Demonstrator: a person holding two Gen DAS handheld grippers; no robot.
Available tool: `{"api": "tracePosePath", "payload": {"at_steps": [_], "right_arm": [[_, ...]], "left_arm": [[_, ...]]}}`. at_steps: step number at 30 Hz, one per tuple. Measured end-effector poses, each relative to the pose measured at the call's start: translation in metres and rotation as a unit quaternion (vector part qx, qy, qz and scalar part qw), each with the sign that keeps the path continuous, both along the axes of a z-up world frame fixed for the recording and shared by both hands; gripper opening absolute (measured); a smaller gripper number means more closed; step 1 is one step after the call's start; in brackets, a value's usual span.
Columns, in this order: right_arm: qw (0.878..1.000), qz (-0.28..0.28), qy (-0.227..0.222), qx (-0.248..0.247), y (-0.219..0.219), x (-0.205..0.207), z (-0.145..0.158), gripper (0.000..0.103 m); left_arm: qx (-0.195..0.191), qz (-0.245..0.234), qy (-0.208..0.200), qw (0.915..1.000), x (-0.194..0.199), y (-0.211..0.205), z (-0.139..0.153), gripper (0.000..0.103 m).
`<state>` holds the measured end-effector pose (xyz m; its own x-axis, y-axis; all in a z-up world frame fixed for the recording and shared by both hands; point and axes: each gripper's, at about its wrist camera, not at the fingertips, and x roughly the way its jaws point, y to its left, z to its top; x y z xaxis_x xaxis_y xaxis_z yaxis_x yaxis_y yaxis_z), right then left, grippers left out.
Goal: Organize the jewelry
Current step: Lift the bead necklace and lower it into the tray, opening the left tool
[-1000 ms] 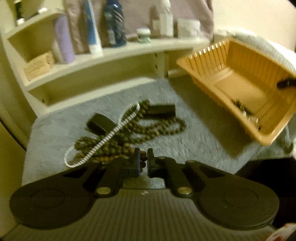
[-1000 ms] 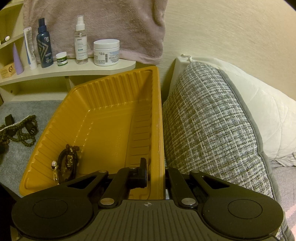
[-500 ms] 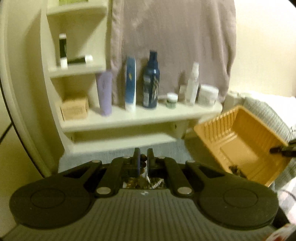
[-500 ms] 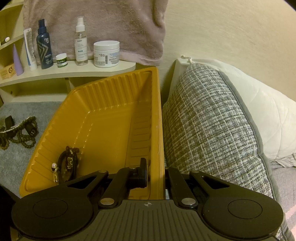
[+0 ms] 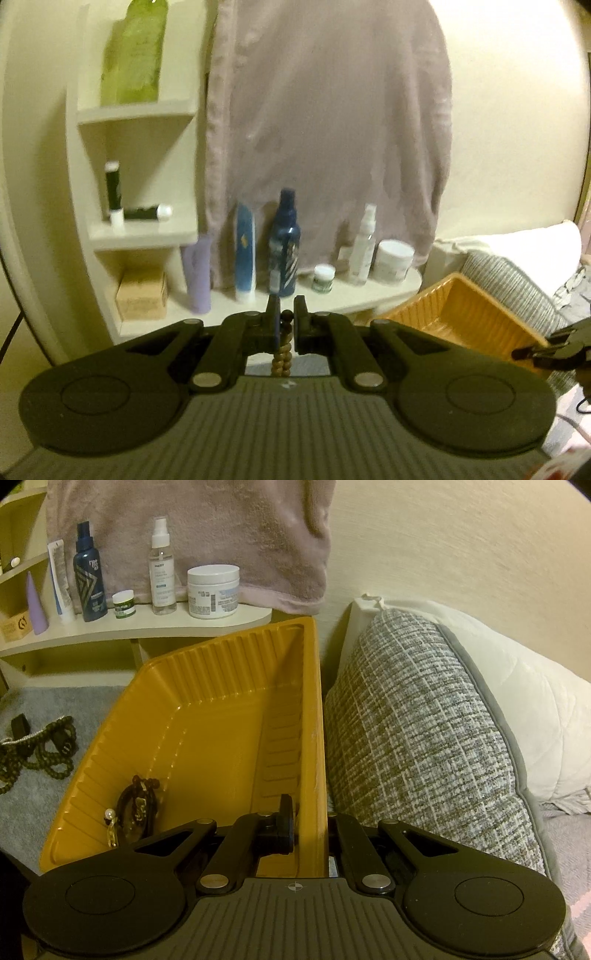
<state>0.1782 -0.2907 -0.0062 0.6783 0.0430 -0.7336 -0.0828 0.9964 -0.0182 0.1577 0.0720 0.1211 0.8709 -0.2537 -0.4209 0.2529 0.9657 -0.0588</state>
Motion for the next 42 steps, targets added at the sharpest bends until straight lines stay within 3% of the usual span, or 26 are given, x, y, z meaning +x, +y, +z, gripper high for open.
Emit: {"api": "tracePosePath", "payload": {"at_steps": [15, 24, 32, 42], "right_arm": [[1.000, -0.001, -0.001, 0.001, 0.000, 0.001, 0.000, 0.004], [1.000, -0.002, -0.001, 0.001, 0.000, 0.000, 0.000, 0.004], [1.000, -0.002, -0.002, 0.002, 0.001, 0.000, 0.001, 0.004], [1.000, -0.002, -0.003, 0.002, 0.000, -0.001, 0.002, 0.004]], "left_arm": [[-0.012, -0.083, -0.035, 0.9958, 0.013, -0.050, 0.038, 0.006], [-0.032, -0.177, -0.034, 0.9831, 0.026, -0.112, 0.045, 0.006], [-0.002, -0.236, -0.004, 0.9716, 0.040, -0.166, 0.023, 0.006], [0.045, -0.256, 0.053, 0.9641, 0.060, -0.189, -0.020, 0.006]]}}
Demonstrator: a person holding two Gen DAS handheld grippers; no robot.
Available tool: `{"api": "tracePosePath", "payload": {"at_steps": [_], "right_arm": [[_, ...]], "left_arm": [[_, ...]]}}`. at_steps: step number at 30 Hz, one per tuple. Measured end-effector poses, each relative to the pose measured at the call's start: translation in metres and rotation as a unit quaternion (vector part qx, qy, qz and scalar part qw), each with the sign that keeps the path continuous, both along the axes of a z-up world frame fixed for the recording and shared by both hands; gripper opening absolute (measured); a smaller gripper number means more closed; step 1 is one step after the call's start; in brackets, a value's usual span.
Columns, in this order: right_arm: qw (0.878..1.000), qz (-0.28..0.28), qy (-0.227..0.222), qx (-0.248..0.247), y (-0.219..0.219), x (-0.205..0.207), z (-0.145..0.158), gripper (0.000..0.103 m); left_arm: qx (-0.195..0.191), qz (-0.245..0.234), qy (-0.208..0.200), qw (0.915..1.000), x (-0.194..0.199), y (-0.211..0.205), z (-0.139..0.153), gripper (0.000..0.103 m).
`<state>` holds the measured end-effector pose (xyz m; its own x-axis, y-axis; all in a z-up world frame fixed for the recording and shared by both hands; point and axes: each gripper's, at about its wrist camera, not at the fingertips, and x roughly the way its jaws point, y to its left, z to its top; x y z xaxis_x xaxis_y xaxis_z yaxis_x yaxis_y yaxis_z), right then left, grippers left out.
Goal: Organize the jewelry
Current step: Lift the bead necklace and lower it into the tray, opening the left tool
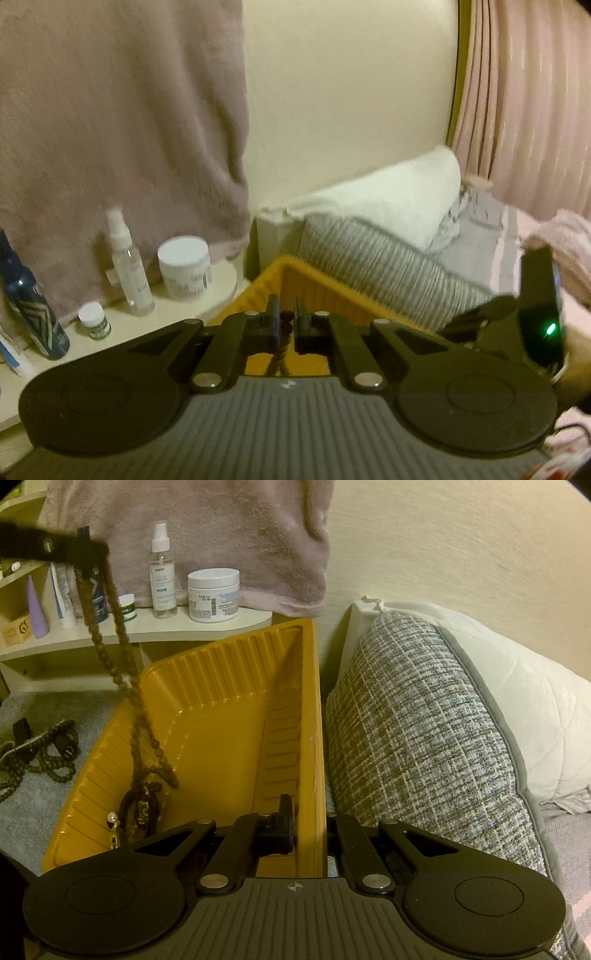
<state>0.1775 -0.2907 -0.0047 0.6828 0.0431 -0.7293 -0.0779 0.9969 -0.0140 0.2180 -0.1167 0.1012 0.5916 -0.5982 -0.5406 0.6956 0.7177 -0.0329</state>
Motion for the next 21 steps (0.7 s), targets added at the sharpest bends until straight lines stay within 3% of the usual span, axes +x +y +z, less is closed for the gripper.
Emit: {"api": "tracePosePath", "payload": {"at_steps": [4, 12, 21], "right_arm": [[1.000, 0.000, 0.000, 0.000, 0.000, 0.000, 0.000, 0.004], [1.000, -0.001, 0.000, 0.000, 0.001, 0.000, 0.000, 0.004], [1.000, -0.001, 0.000, 0.000, 0.000, 0.000, -0.001, 0.004]], "left_arm": [[0.041, -0.010, 0.008, 0.9991, 0.005, -0.009, -0.017, 0.006], [0.083, -0.019, 0.026, 0.9960, 0.016, -0.023, -0.046, 0.006], [0.098, -0.026, 0.045, 0.9938, 0.022, -0.038, -0.066, 0.006]]}}
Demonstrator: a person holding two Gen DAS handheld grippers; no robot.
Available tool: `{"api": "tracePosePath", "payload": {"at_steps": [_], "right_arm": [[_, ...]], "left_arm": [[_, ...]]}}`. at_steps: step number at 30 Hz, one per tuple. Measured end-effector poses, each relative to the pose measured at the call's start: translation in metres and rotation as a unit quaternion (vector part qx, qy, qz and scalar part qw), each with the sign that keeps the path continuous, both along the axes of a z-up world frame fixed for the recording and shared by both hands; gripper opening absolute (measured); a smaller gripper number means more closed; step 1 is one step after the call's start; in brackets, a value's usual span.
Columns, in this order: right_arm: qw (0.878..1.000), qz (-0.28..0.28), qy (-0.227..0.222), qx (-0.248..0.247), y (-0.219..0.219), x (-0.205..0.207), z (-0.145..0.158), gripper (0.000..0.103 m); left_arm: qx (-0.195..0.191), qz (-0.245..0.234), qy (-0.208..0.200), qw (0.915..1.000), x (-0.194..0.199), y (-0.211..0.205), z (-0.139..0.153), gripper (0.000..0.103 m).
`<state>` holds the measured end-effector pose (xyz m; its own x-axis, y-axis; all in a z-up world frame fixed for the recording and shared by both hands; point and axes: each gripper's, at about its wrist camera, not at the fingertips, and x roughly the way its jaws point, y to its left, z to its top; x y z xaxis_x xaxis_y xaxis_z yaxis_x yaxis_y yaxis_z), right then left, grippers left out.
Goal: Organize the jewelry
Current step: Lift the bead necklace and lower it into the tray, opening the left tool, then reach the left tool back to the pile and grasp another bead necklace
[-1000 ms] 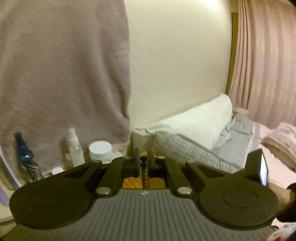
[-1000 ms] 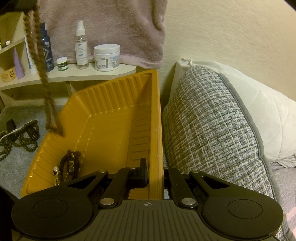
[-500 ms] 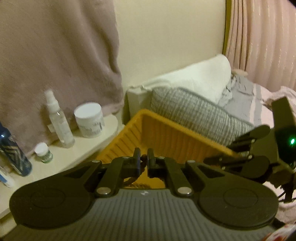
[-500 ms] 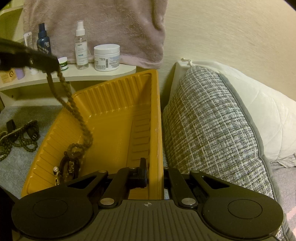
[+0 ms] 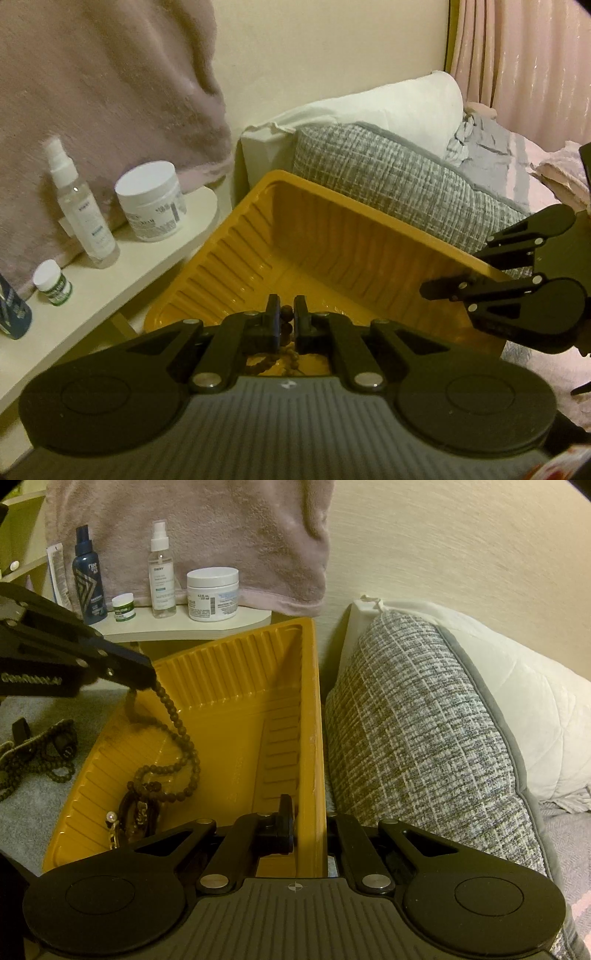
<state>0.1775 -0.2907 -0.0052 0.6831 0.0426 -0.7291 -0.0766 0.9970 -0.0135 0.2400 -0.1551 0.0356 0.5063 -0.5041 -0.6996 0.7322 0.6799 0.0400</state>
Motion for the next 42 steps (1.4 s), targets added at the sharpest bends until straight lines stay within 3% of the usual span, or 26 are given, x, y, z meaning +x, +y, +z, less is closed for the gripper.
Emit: {"api": "tracePosePath", "payload": {"at_steps": [9, 12, 22, 33, 42], "right_arm": [[1.000, 0.000, 0.000, 0.001, 0.000, 0.000, 0.000, 0.004], [1.000, 0.000, 0.000, 0.001, 0.000, 0.000, 0.000, 0.004], [1.000, 0.000, 0.000, 0.000, 0.000, 0.000, 0.000, 0.004], [1.000, 0.000, 0.000, 0.000, 0.000, 0.000, 0.000, 0.004], [1.000, 0.000, 0.000, 0.002, -0.002, 0.001, -0.001, 0.004]], "left_arm": [[0.005, 0.002, 0.015, 0.9999, 0.002, -0.010, -0.011, 0.008], [0.008, 0.004, 0.016, 0.9998, 0.002, -0.010, -0.013, 0.021], [0.020, 0.030, 0.010, 0.9993, -0.004, 0.008, -0.014, 0.022], [0.010, 0.114, -0.010, 0.9934, -0.032, 0.077, -0.011, 0.028], [0.001, 0.211, -0.025, 0.9771, -0.065, 0.152, -0.022, 0.029]]}}
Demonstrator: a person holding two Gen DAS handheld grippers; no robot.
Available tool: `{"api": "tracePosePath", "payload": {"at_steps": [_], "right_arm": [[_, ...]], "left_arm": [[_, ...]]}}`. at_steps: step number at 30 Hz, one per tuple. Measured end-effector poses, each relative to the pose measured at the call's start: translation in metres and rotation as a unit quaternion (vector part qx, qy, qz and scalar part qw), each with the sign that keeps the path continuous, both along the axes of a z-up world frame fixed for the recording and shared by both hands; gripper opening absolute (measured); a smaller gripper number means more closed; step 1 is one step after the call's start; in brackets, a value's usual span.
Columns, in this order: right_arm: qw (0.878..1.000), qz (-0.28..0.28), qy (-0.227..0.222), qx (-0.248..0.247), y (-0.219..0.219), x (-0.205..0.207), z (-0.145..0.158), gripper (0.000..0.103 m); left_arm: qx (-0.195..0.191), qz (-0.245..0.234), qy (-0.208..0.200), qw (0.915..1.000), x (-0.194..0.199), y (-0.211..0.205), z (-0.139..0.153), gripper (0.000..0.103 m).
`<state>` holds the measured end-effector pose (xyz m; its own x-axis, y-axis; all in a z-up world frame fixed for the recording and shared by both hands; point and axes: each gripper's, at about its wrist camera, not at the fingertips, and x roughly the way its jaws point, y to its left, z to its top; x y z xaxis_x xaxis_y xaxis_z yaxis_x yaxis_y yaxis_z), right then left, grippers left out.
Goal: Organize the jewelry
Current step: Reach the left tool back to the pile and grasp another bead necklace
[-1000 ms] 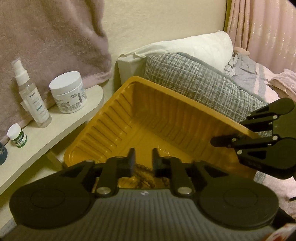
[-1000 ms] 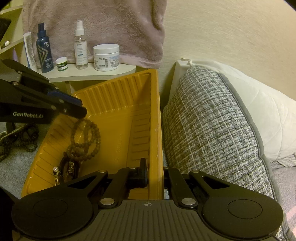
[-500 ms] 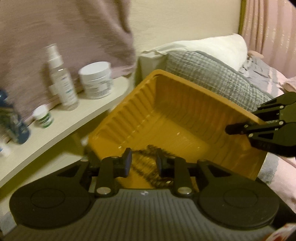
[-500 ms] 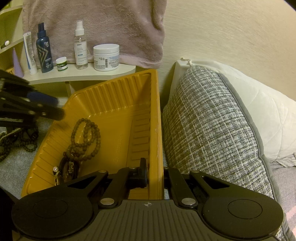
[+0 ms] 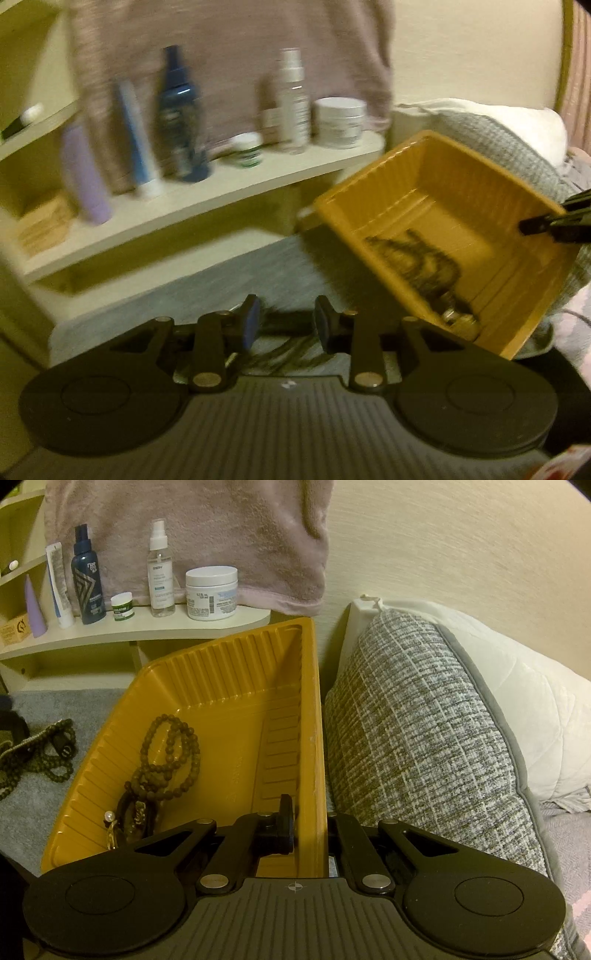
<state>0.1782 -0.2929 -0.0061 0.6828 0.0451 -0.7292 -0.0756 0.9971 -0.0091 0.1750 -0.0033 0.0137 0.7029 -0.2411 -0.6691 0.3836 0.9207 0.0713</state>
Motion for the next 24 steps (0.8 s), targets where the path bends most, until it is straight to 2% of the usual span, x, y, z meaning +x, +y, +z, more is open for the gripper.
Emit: {"api": "tracePosePath", "payload": {"at_steps": [7, 12, 15, 20, 24], "right_arm": [[1.000, 0.000, 0.000, -0.002, 0.001, 0.001, -0.001, 0.004], [1.000, 0.001, 0.000, -0.003, 0.001, 0.001, -0.001, 0.004], [1.000, 0.000, 0.001, -0.004, 0.001, 0.002, -0.002, 0.004], [1.000, 0.001, 0.001, -0.004, 0.001, 0.003, -0.003, 0.004], [1.000, 0.000, 0.001, -0.004, 0.001, 0.002, -0.003, 0.004]], "left_arm": [[0.031, 0.042, 0.004, 0.9987, -0.024, 0.044, -0.017, 0.029], [0.075, 0.028, 0.012, 0.9967, -0.038, 0.048, -0.035, 0.029], [0.080, 0.024, 0.018, 0.9963, -0.042, 0.048, -0.043, 0.029], [0.115, 0.008, 0.005, 0.9933, -0.041, 0.039, -0.053, 0.029], [0.152, -0.015, -0.005, 0.9882, -0.038, 0.031, -0.058, 0.024]]}}
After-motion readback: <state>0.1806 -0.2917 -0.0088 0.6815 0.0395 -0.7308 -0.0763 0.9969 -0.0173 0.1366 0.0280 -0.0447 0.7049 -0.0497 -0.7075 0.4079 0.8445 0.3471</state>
